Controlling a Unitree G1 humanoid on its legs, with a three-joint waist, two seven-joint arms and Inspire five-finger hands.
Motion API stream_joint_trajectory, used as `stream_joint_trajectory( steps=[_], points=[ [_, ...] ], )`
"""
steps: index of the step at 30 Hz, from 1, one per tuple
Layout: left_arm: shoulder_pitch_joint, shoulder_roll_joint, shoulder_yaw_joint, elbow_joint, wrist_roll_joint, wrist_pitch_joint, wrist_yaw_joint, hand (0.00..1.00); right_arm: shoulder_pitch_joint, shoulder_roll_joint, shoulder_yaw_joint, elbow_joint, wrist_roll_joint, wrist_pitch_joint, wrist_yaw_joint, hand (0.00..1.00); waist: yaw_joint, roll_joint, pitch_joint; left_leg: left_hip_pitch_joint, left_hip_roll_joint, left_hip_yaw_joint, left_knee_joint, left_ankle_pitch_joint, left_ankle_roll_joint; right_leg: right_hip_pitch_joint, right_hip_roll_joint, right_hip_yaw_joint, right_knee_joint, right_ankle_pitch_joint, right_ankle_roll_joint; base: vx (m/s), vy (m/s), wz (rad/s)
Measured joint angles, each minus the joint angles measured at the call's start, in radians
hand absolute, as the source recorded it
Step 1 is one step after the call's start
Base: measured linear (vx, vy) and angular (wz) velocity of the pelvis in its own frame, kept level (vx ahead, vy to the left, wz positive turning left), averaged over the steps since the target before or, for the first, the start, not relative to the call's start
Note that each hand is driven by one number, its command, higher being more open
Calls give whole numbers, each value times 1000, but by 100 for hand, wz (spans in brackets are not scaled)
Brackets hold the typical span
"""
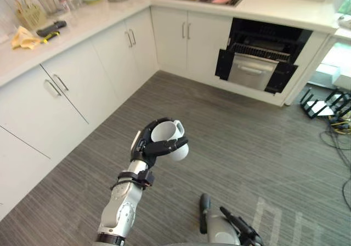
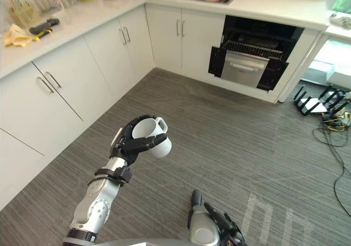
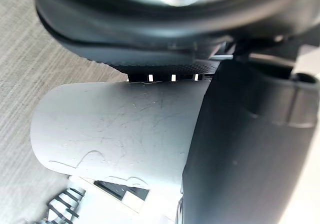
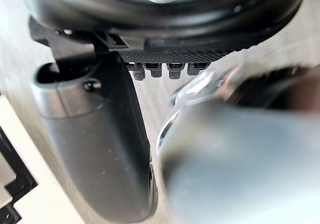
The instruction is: Walk over to the sink, pick up the cup, carry it to the dishwasher, place the cup inside the dishwasher, then close the dishwasher door
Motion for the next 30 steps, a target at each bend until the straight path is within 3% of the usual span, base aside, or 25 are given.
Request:
stream_joint_trajectory(
  steps=[2,4,5,6,7,8,9,10,11,12,13,14,15,16,17,18,19,21,23,25,26,28,29,30],
  points=[
    [12,-14,12,-31,0,7,-8,0,12,4,31,-72,-15,-16,-23,100,13,10,-2,24,42,12,78,1,-6,24,40,-5,65,-72,-34,458,-227,-28],
    [26,-30,20,-55,0,11,-24,0,23,22,47,-141,-53,-42,-41,100,12,15,-2,-29,91,49,290,19,-29,80,69,-19,72,-132,-36,491,-258,-8],
    [38,-43,19,-75,0,10,-27,0,39,32,49,-192,-78,-47,-47,100,11,24,3,-103,141,77,493,92,-80,134,86,-28,53,-157,-38,484,-203,11],
    [55,-61,17,-92,1,8,-29,0,69,31,49,-245,-87,-51,-45,100,11,37,2,-190,203,89,696,254,-126,197,101,-30,12,-174,-41,415,-108,11],
    [70,-66,17,-99,2,2,-29,0,82,29,48,-264,-90,-56,-43,100,12,43,-3,-235,234,93,783,354,-127,230,111,-28,-19,-177,-44,459,-50,4],
    [90,-81,17,-102,6,-12,-28,0,92,20,40,-282,-118,-78,-39,100,15,50,-8,-329,293,122,962,338,-116,293,123,-24,-68,-179,-53,378,-20,-6],
    [97,-81,20,-101,8,-13,-26,0,81,8,37,-293,-133,-97,-39,100,16,49,-7,-400,318,170,1056,261,-68,352,123,-8,-114,-184,-51,487,-47,-16],
    [101,-79,25,-101,8,-15,-26,0,69,-2,39,-296,-139,-107,-37,100,17,48,-7,-428,317,194,1054,214,-35,378,120,3,-138,-184,-50,460,-35,-46],
    [108,-80,45,-100,8,-20,-26,0,26,-18,40,-297,-146,-124,-35,100,27,48,-7,-473,295,225,968,133,-6,409,110,33,-168,-182,-45,519,8,-91],
    [116,-83,69,-99,8,-25,-22,0,-29,-28,41,-297,-144,-135,-31,100,50,46,-8,-492,252,235,783,82,-16,419,97,79,-172,-176,-31,406,57,-111],
    [122,-85,83,-99,8,-31,-21,0,-60,-32,42,-298,-143,-138,-27,100,60,45,-8,-495,231,234,673,66,-21,421,91,103,-172,-176,-30,401,119,-124],
    [132,-85,101,-99,10,-34,-19,0,-111,-37,49,-308,-142,-149,-26,100,70,42,-7,-495,176,205,433,65,-24,430,70,135,-170,-176,-29,394,178,-100],
    [146,-84,108,-104,16,-36,-18,0,-136,-34,57,-341,-135,-164,-26,100,71,31,-9,-488,100,125,187,122,-31,439,34,152,-163,-188,-11,383,206,-82],
    [157,-85,108,-113,17,-36,-18,0,-140,-35,65,-363,-133,-172,-25,100,71,30,-9,-480,70,83,71,171,-34,447,20,161,-161,-195,0,445,332,-62],
    [191,-90,109,-154,17,-37,-17,0,-136,-42,80,-409,-125,-185,-12,100,69,46,-20,-480,58,16,-93,269,-75,454,13,170,-159,-221,37,296,242,-49],
    [209,-93,112,-178,17,-43,-17,0,-132,-45,82,-427,-125,-189,1,100,69,64,-31,-487,73,12,-112,307,-100,464,21,165,-160,-249,60,558,387,-69],
    [228,-98,143,-183,17,-60,-20,0,-116,-13,111,-421,-125,-189,24,100,72,34,-38,-498,79,92,12,429,-42,528,-17,105,-180,-293,108,406,217,-45],
    [226,-82,173,-175,17,-63,-21,0,-82,19,124,-426,-126,-188,45,100,70,-3,-50,-524,61,109,124,348,-23,558,-47,44,-193,-287,108,375,144,-15],
    [218,-69,189,-175,17,-68,-33,0,-56,29,122,-428,-126,-167,52,100,61,-7,-39,-557,82,147,288,272,21,596,-69,17,-181,-275,110,304,106,6],
    [220,-74,190,-175,17,-67,-43,0,-39,27,116,-438,-126,-139,52,100,67,-13,-41,-564,81,146,352,205,11,604,-76,27,-137,-272,117,225,164,-1],
    [218,-88,190,-174,17,-64,-51,0,-20,24,106,-464,-127,-121,54,100,66,-13,-52,-539,65,152,338,162,11,565,-96,25,-33,-280,128,244,228,-5],
    [216,-87,202,-177,17,-62,-51,0,11,21,101,-553,-126,-84,57,100,67,-41,-56,-479,8,184,263,156,27,443,-183,51,230,-267,158,183,166,-12],
    [209,-77,216,-177,21,-61,-51,0,30,28,102,-627,-126,-69,67,100,61,-75,-47,-435,-40,202,221,160,47,360,-252,80,403,-211,244,195,136,1],
    [207,-61,221,-177,36,-60,-50,0,45,49,101,-671,-126,-67,77,100,47,-112,-44,-396,-83,199,192,156,62,303,-302,101,528,-115,240,242,155,15]
  ],
)
